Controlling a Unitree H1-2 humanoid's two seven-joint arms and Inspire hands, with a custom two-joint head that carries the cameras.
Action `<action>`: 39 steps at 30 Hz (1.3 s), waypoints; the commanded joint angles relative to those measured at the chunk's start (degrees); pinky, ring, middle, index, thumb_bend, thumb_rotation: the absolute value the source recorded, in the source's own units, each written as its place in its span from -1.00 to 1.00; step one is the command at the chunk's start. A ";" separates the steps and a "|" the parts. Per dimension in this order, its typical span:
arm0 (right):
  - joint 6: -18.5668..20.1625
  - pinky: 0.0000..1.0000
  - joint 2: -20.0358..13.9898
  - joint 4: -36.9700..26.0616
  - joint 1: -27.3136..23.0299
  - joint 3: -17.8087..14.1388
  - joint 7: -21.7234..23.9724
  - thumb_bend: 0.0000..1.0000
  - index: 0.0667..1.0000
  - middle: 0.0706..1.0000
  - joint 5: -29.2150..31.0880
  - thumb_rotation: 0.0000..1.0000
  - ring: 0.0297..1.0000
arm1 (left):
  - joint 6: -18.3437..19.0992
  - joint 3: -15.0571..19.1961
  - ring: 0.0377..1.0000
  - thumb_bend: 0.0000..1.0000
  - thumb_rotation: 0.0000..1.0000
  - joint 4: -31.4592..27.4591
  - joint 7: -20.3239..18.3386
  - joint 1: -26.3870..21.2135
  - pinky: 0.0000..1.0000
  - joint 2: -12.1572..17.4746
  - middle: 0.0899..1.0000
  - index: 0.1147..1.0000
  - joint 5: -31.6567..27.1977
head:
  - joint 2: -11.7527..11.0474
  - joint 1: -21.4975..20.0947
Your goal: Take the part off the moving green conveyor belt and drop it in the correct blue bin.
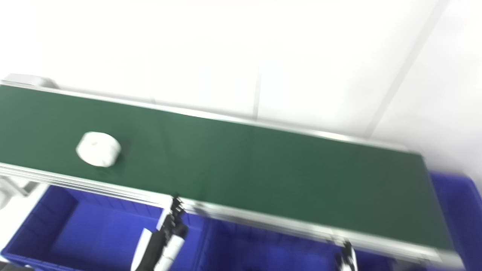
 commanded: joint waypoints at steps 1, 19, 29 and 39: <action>-3.70 1.00 -0.08 -0.21 -0.85 -0.61 0.68 0.35 1.00 1.00 0.63 1.00 0.99 | -3.03 -2.58 0.91 0.33 0.83 0.89 1.52 -0.72 0.80 -3.06 0.97 0.97 1.52 | -0.27 0.30; -4.05 1.00 -0.41 2.80 -2.48 -1.63 1.38 -0.06 1.00 1.00 1.67 1.00 1.00 | -6.84 -2.95 0.84 0.29 0.72 4.61 2.78 -2.10 0.67 -2.91 0.92 0.91 2.51 | -3.10 3.88; -4.44 1.00 0.05 3.67 -3.01 -0.56 2.30 0.28 1.00 1.00 1.84 1.00 1.00 | -5.25 -1.31 0.65 0.85 0.14 -16.47 -5.96 -6.63 0.55 10.12 0.64 0.64 11.71 | -3.98 4.46; -5.04 1.00 1.04 5.73 -4.73 -0.37 2.28 0.19 1.00 1.00 1.62 1.00 1.00 | -4.18 3.63 0.65 0.91 -0.05 -11.00 -16.23 -26.45 0.69 28.99 0.60 0.54 23.65 | -5.34 2.78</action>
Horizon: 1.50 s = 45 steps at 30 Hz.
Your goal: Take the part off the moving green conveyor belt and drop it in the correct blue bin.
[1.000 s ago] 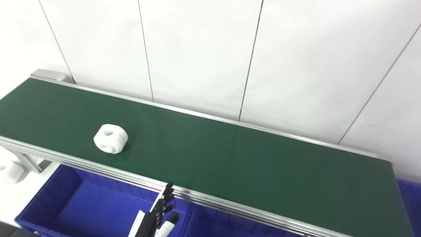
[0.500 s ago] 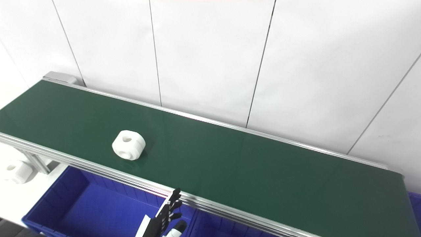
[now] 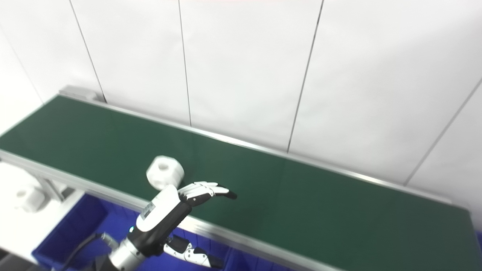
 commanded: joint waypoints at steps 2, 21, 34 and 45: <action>-3.91 1.00 0.14 -0.02 -0.71 0.24 0.99 0.13 1.00 1.00 -0.35 1.00 1.00 | 1.80 -0.65 0.68 0.91 -0.13 0.51 -3.52 -5.02 0.72 1.64 0.64 0.59 2.96 | 0.03 -0.06; -4.36 1.00 1.37 0.28 -0.81 0.34 0.25 0.23 1.00 1.00 -1.82 1.00 1.00 | -0.46 -4.86 0.84 0.80 -0.08 29.92 -6.23 -22.03 1.00 8.94 0.76 0.66 5.25 | 1.24 -2.44; -3.68 1.00 1.35 -1.12 -0.19 0.68 -0.33 0.51 0.99 0.97 -3.06 1.00 0.99 | -0.75 -8.50 0.80 0.78 -0.16 39.80 -4.44 -24.49 0.89 9.89 0.76 0.66 6.57 | 2.50 -3.39; -3.70 1.00 1.29 -1.86 0.44 0.94 0.05 0.54 0.96 0.95 -2.85 1.00 0.97 | -4.65 -11.46 0.07 0.46 -0.94 47.07 19.69 -24.34 0.06 6.01 0.08 0.11 13.48 | 3.19 -3.98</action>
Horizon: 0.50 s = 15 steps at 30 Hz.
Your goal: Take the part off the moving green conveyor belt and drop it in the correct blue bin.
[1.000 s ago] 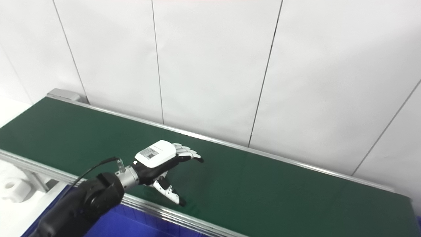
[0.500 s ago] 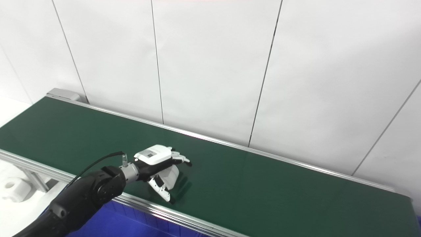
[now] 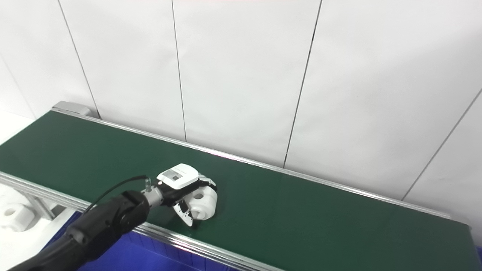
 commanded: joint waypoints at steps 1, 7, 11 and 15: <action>-1.09 1.00 0.39 -2.66 -0.53 0.55 0.68 0.54 0.96 0.95 0.07 1.00 0.97 | -0.92 0.48 0.03 0.38 -0.95 0.41 5.12 -1.50 0.02 -0.10 0.02 0.07 0.55 | 0.15 -0.16; -0.71 1.00 0.51 -3.32 -0.31 0.83 0.43 0.55 0.95 0.94 -0.10 1.00 0.95 | -2.20 0.66 -0.10 0.05 -1.00 -1.18 3.53 -1.14 -0.03 -0.75 -0.14 -0.13 -2.32 | 0.40 -0.44; -0.77 1.00 0.57 -3.55 -0.24 0.85 0.47 0.52 0.95 0.93 0.19 1.00 0.94 | -1.53 0.70 -0.09 0.04 -1.00 -3.64 1.19 -0.61 -0.03 -0.38 -0.13 -0.14 -3.68 | 0.81 -0.45; -0.38 1.00 0.52 -3.82 -0.15 0.91 0.60 0.52 0.95 0.94 0.38 1.00 0.95 | -1.27 1.11 -0.12 0.04 -1.00 -6.95 -1.31 0.25 -0.09 0.06 -0.15 -0.12 -4.88 | 1.41 -0.52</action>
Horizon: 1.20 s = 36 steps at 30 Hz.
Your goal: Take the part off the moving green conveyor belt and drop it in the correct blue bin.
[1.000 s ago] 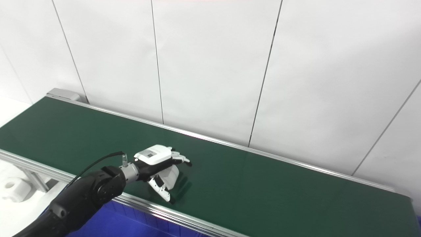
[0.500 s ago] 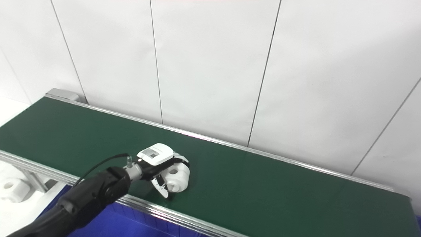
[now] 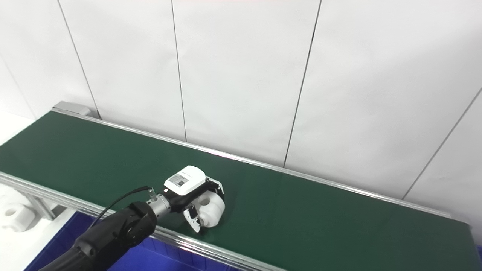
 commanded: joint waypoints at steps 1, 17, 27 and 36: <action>-0.19 1.00 0.48 -2.79 -0.30 0.31 0.53 0.52 0.95 0.94 0.37 1.00 0.95 | -0.29 1.26 -0.12 0.04 -1.00 -3.86 -0.51 -0.90 -0.10 1.88 -0.15 -0.12 -1.52 | 1.65 -0.15; 8.87 0.96 1.28 -15.66 0.88 1.61 -0.59 0.58 0.92 0.89 -1.69 0.93 0.88 | 0.58 9.41 -0.10 0.05 -1.00 -26.00 -13.44 9.39 -0.15 11.00 -0.16 -0.11 -8.50 | 16.71 -2.31; 12.67 0.95 2.36 -18.46 0.55 2.21 -1.24 0.56 0.89 0.88 -2.38 0.88 0.89 | -1.81 14.57 -0.05 0.05 -1.00 -28.85 -12.08 20.87 -0.19 12.46 -0.11 -0.16 -7.10 | 17.12 -3.37; 14.17 0.93 2.91 -18.71 0.01 2.67 -1.38 0.48 0.87 0.87 -2.60 0.87 0.88 | -2.45 16.32 -0.08 0.05 -1.00 -27.06 -11.42 26.48 -0.19 12.45 -0.11 -0.16 -6.07 | 17.12 -4.93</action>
